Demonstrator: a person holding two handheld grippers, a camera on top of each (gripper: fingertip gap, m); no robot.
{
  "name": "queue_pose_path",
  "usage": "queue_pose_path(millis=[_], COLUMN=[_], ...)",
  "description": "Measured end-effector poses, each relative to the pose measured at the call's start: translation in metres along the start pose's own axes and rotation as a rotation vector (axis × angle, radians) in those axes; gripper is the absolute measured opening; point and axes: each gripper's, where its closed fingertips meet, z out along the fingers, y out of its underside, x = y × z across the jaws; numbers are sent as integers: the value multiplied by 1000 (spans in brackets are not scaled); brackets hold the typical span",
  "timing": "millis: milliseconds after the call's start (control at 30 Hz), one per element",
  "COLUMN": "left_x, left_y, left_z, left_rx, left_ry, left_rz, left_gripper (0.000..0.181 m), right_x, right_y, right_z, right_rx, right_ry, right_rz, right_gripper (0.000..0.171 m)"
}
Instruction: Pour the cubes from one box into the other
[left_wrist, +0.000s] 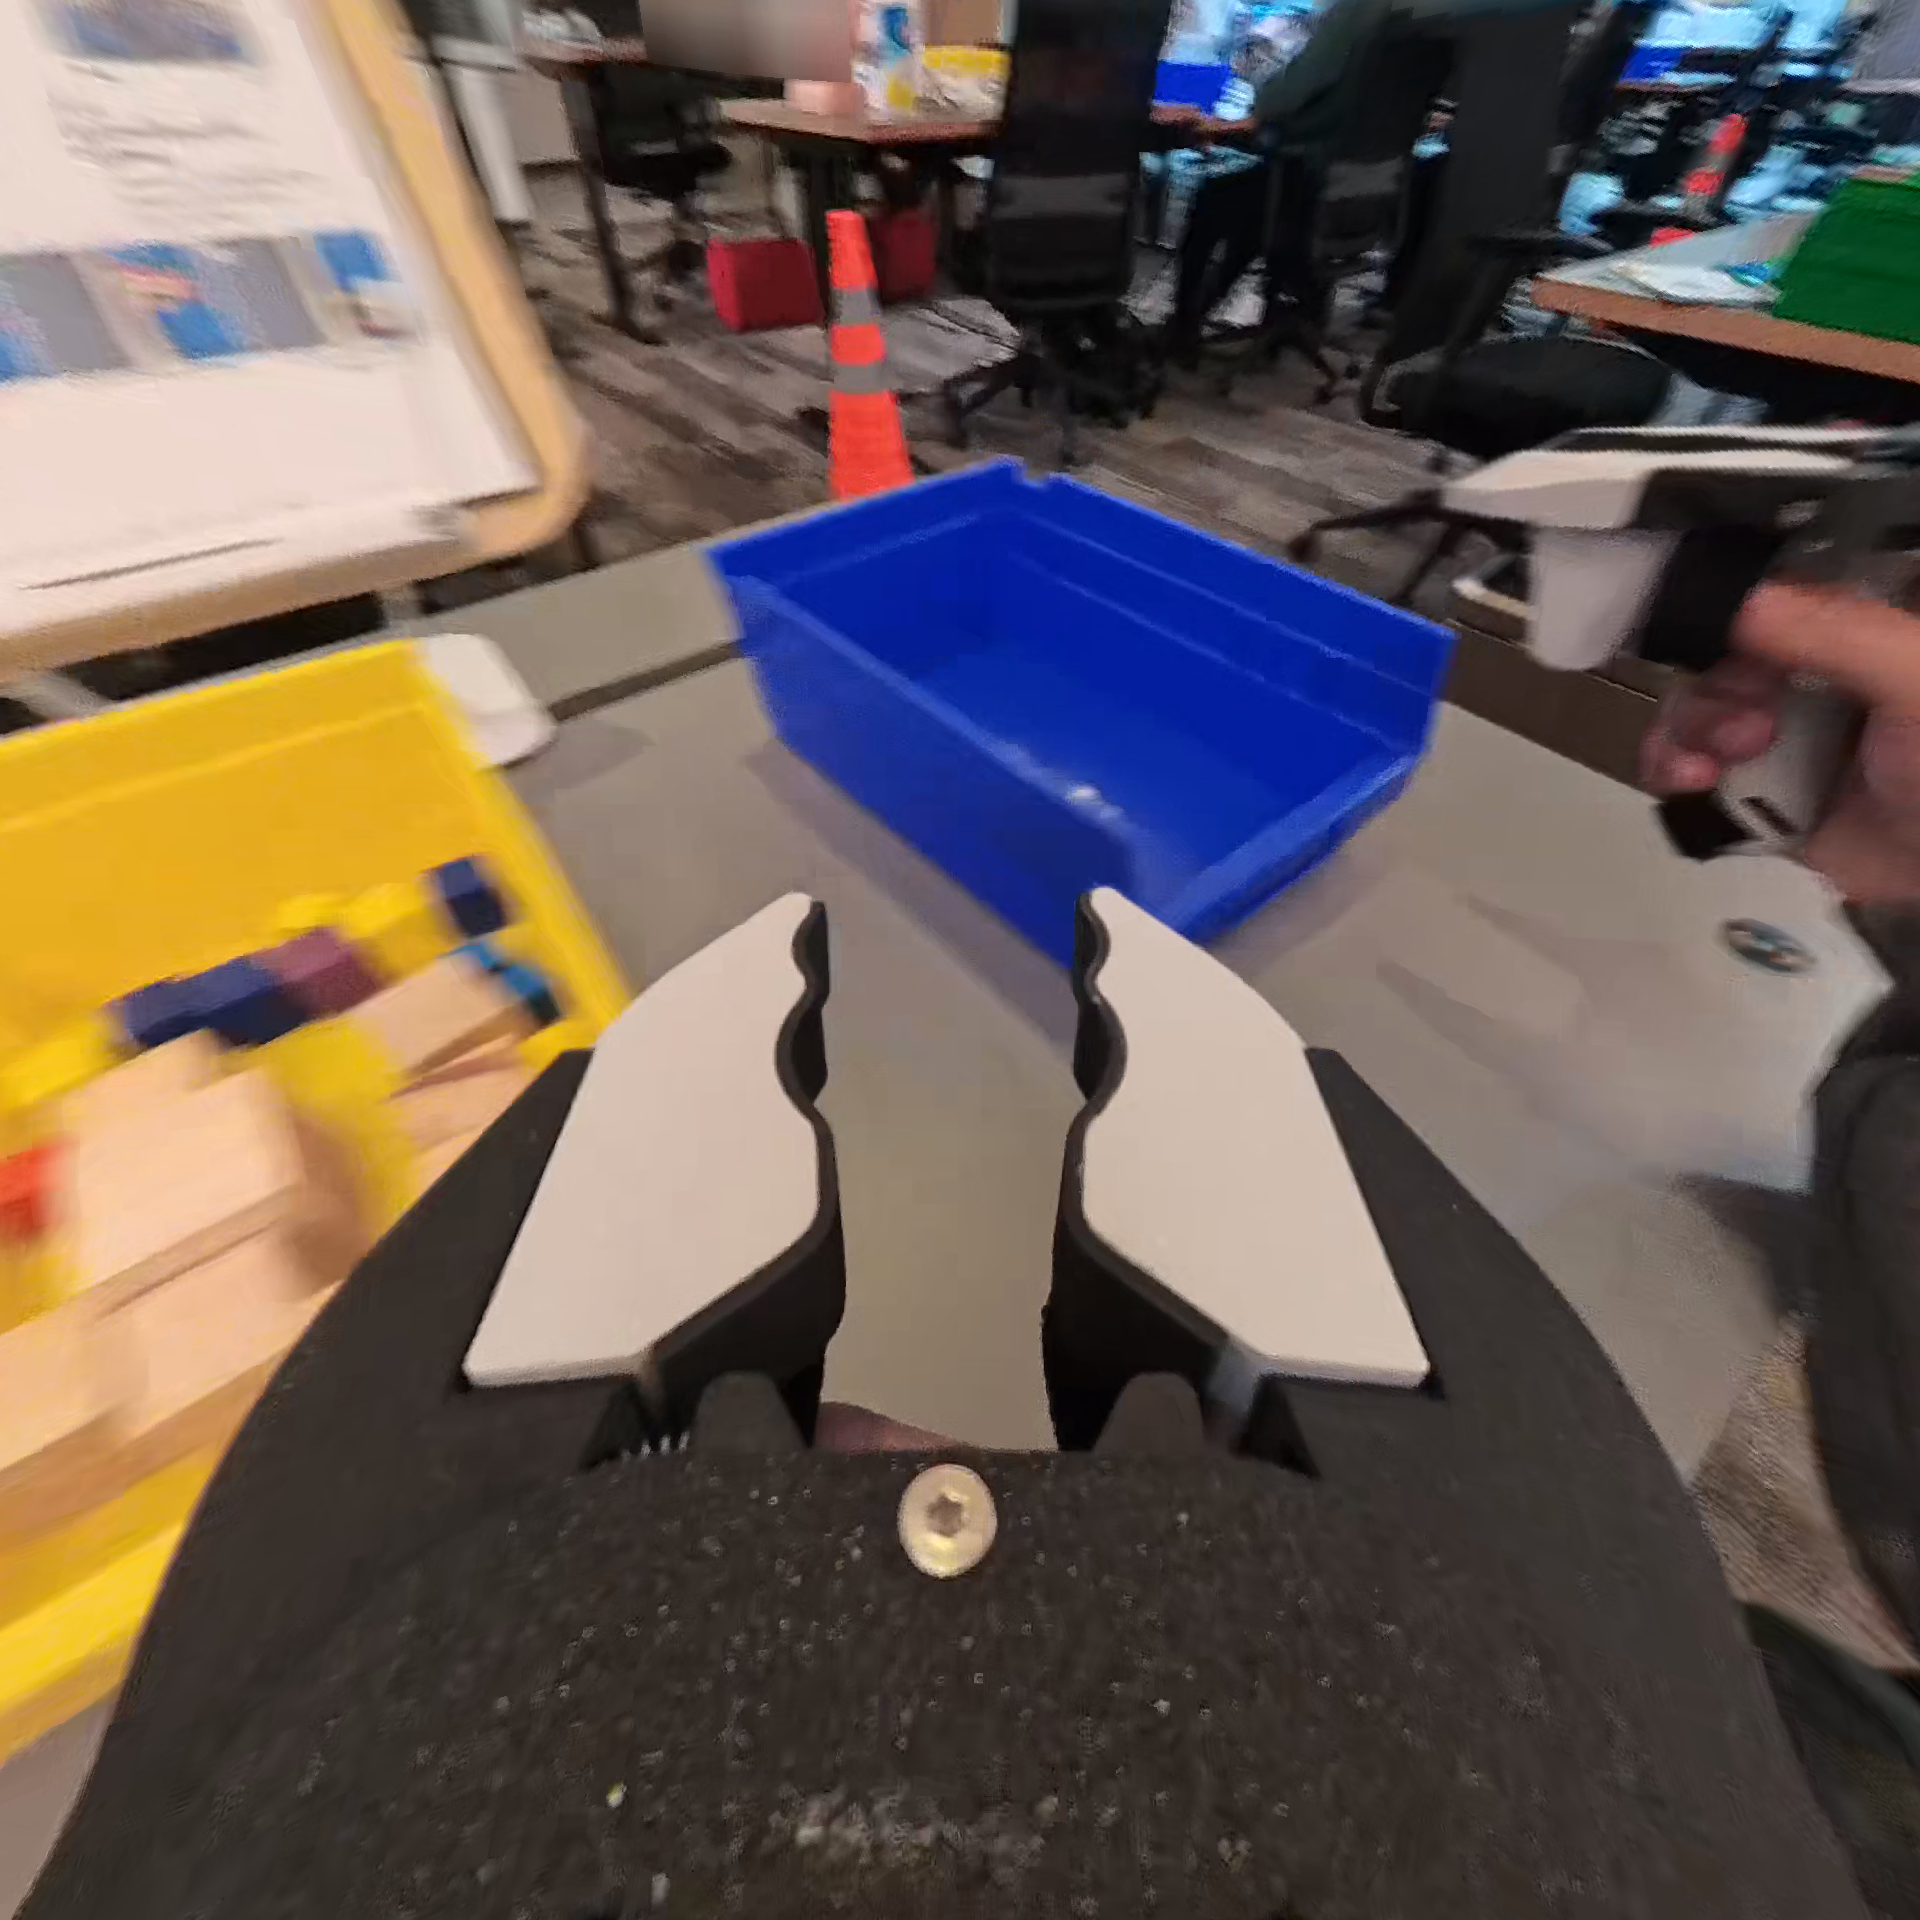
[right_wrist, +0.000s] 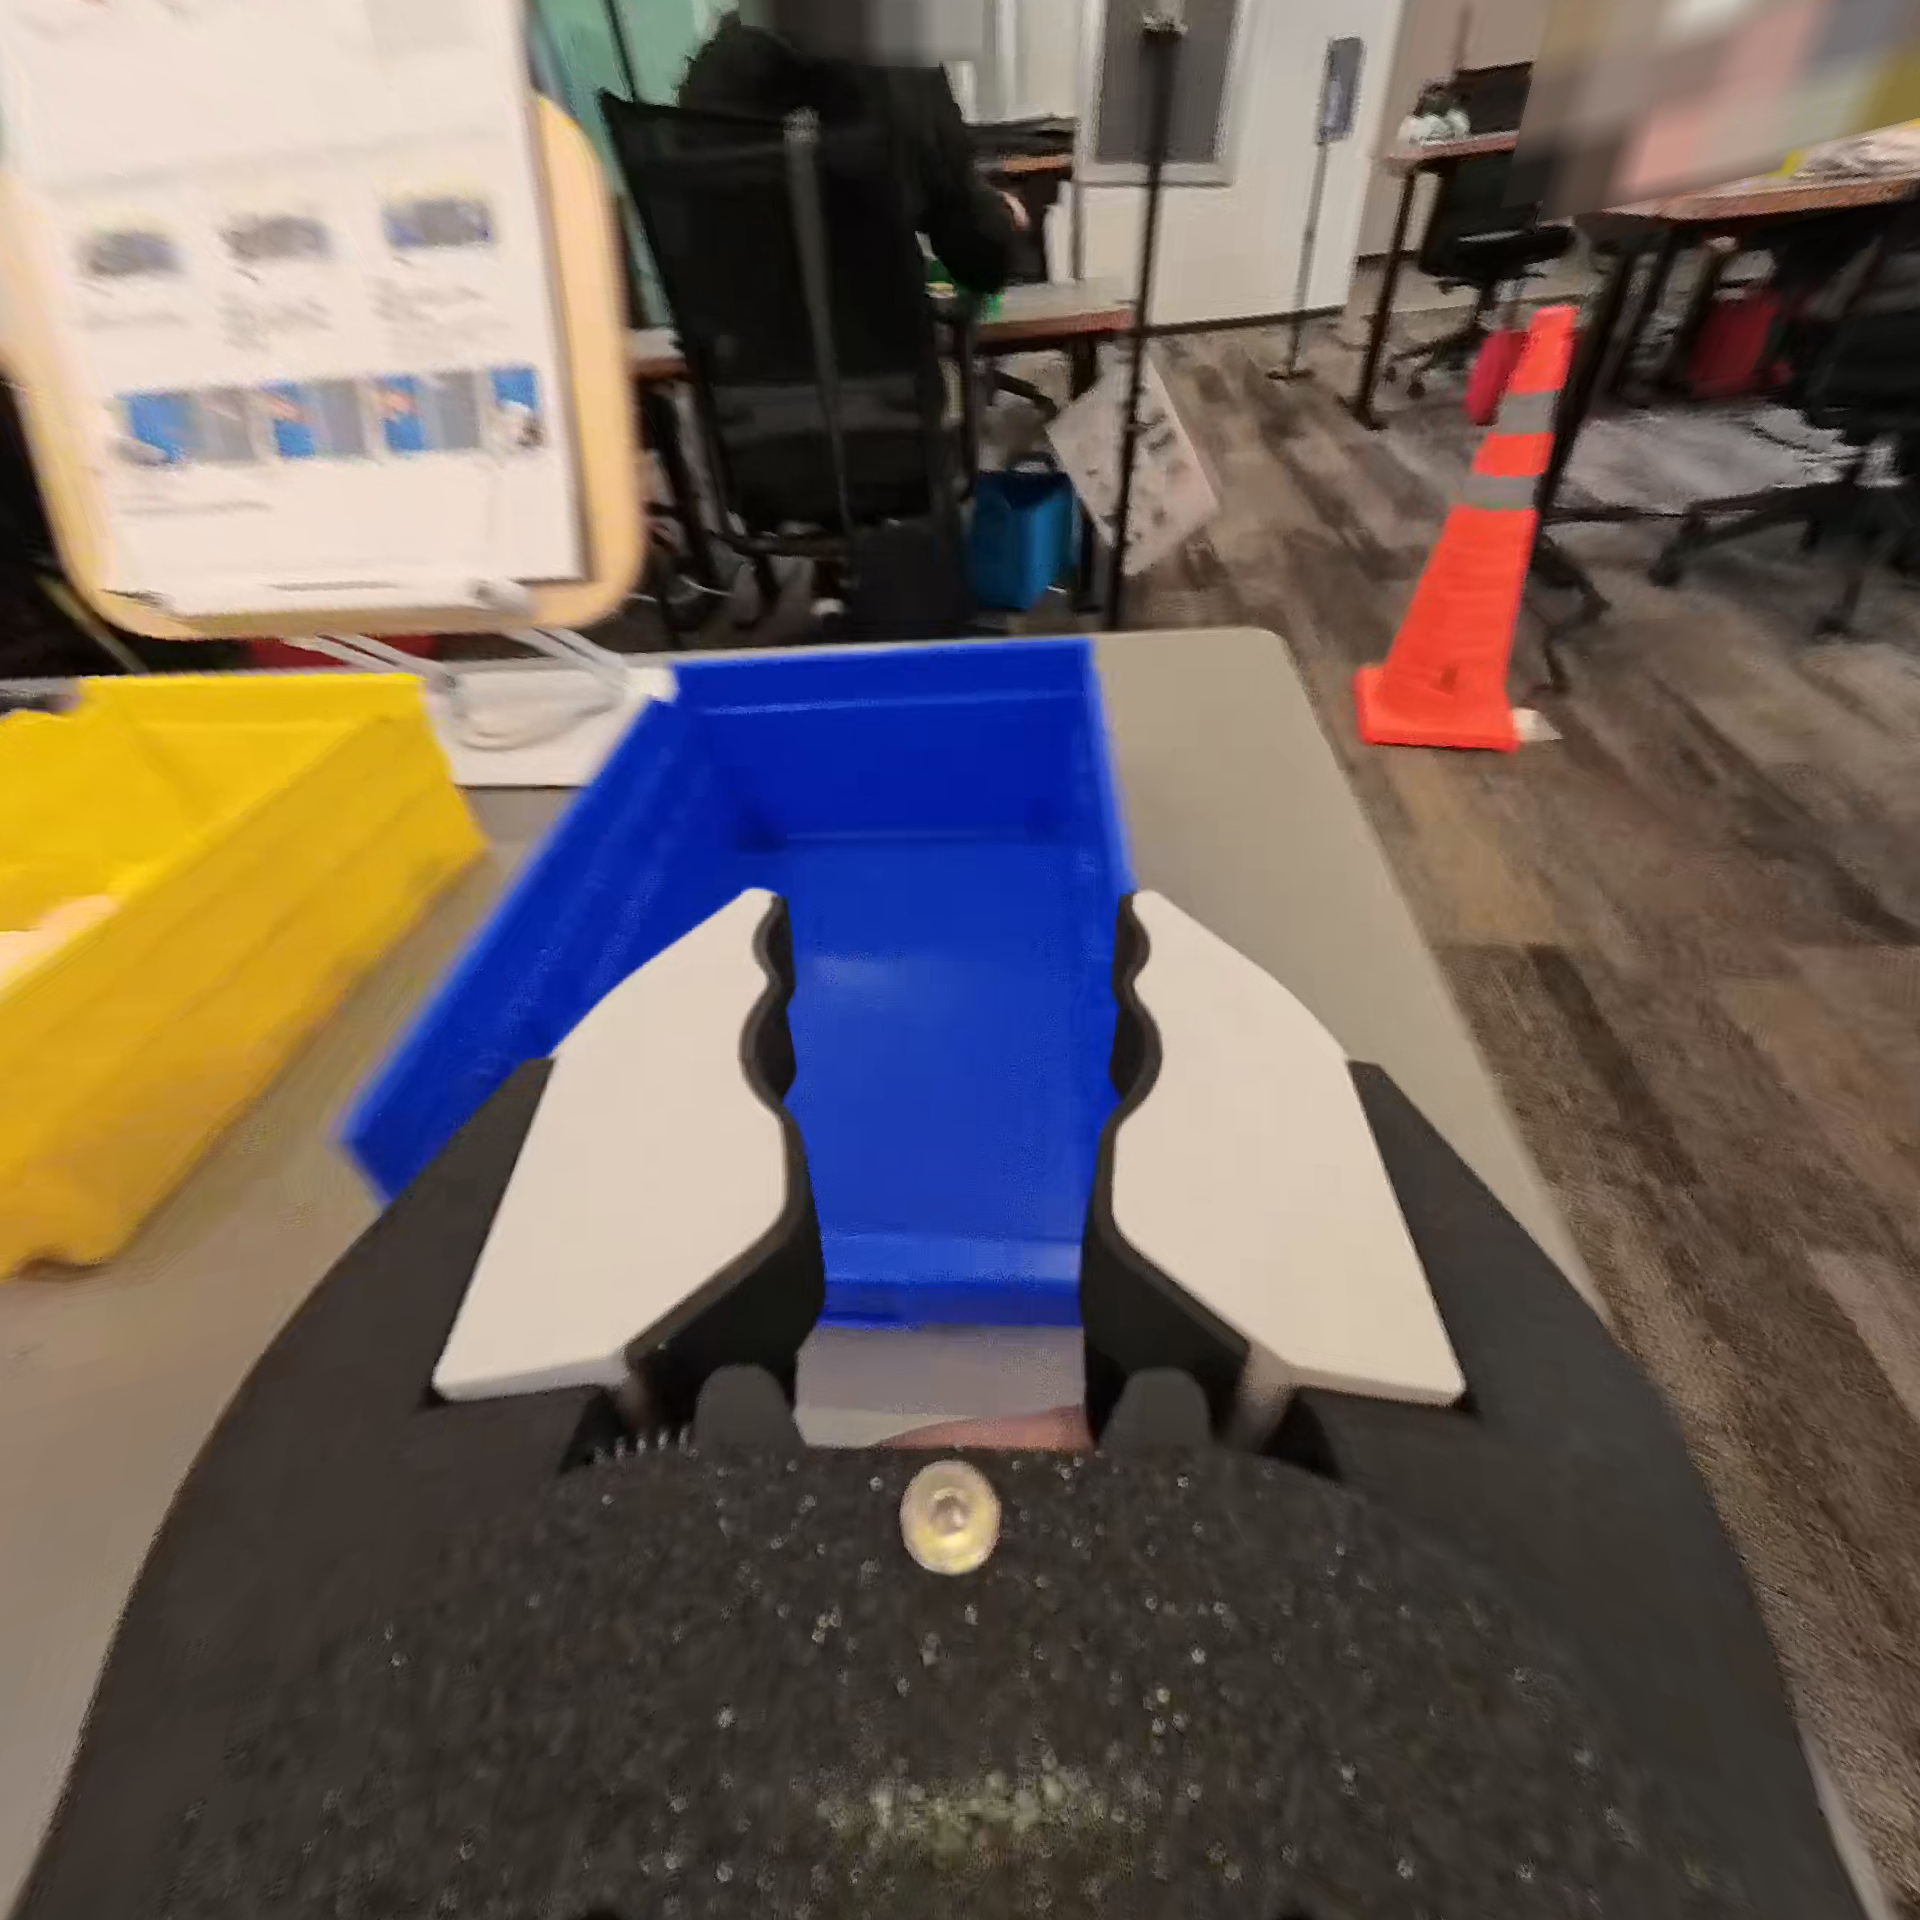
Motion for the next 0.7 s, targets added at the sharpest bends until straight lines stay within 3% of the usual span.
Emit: queue_pose_path(millis=[100, 167, 200, 267, 333, 400, 467, 500, 533, 567, 600, 700], left_x=[-95, -156, -179, -197, -213, -235, -240, -241, -242, -243, -245, -249], left_y=[20, 39, 50, 70, 90, 107, 116, 120, 124, 126, 128, 129], left_z=[-59, -92, -99, -93, -80, -72, -64, -59, -55, -51, -49, -53], left_rx=[-25, -18, -29, -61, -141, -202, -205, -203, -202, -200, -196, -249], left_ry=[-241, -429, -465, -389, -371, -448, -423, -397, -366, -343, -340, -317], left_rz=[10, 38, 8, -102, -119, -108, -195, -248, -288, -311, -314, -168], left_gripper=[38, 38, 38, 48, 55, 66, 62, 53, 36, 15, 9, 8], right_x=[-92, -174, -214, -283, -326, -337, -335, -332, -332, -330, -321, -324], right_y=[-8, 7, 21, 63, 98, 115, 125, 128, 131, 133, 133, 132], right_z=[4, 9, 12, 24, 40, 56, 67, 73, 77, 81, 85, 85], right_rx=[-23, -80, -108, -201, -291, -327, -350, -347, -348, -347, -335, -322], right_ry=[-199, -345, -390, -433, -424, -335, -254, -208, -189, -154, -87, -78], right_rz=[94, 139, 119, 13, -47, -43, -32, -28, -22, -34, -63, -38], right_gripper=[73, 71, 72, 72, 72, 68, 68, 60, 38, 30, 11, 9])
